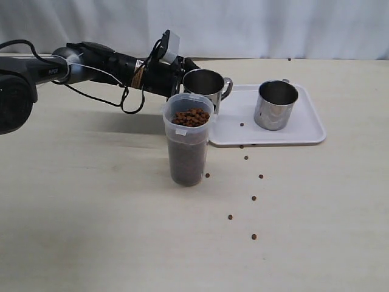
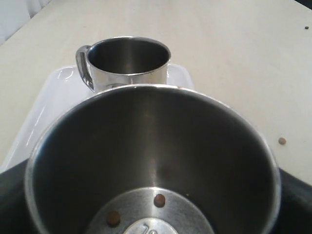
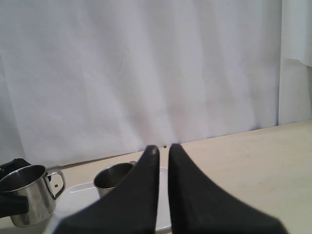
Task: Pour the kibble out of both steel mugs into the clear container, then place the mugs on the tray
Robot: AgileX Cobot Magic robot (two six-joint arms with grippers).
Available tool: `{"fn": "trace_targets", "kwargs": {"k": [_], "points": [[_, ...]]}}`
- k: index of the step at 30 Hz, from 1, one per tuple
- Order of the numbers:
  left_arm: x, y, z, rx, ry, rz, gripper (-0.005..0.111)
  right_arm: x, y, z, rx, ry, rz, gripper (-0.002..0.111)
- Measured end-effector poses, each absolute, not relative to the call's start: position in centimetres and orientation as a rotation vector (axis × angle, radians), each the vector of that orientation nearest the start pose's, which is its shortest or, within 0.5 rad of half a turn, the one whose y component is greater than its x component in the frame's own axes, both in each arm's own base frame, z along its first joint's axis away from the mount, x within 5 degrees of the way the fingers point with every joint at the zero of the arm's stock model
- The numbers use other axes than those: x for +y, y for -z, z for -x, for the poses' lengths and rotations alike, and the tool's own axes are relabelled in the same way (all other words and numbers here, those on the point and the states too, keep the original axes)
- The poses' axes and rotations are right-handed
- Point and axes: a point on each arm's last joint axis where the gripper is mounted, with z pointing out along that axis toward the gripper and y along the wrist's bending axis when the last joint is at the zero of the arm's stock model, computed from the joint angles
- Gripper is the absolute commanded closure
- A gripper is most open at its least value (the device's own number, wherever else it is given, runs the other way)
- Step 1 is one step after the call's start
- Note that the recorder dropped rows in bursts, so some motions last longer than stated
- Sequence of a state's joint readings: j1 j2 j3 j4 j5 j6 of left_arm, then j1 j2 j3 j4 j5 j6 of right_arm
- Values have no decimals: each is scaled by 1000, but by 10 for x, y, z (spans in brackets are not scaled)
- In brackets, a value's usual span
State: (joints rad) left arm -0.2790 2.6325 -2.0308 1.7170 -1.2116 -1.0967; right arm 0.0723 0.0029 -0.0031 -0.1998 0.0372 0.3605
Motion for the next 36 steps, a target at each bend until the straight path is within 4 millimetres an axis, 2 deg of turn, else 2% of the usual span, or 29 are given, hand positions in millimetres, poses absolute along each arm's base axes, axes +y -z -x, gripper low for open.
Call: {"fn": "trace_targets", "kwargs": {"k": [11, 18, 29, 36], "points": [[-223, -102, -473, 1391, 1051, -1470, 107, 3, -211, -56, 1521, -181, -73, 103], [-223, -117, -472, 1399, 1046, -1476, 107, 3, -211, -56, 1521, -181, -73, 103], [-242, -118, -463, 1376, 1071, -1510, 107, 3, -211, -56, 1521, -181, -73, 103], [-246, -124, -464, 1334, 1085, -1445, 107, 3, -211, -56, 1521, -181, -73, 103]]}}
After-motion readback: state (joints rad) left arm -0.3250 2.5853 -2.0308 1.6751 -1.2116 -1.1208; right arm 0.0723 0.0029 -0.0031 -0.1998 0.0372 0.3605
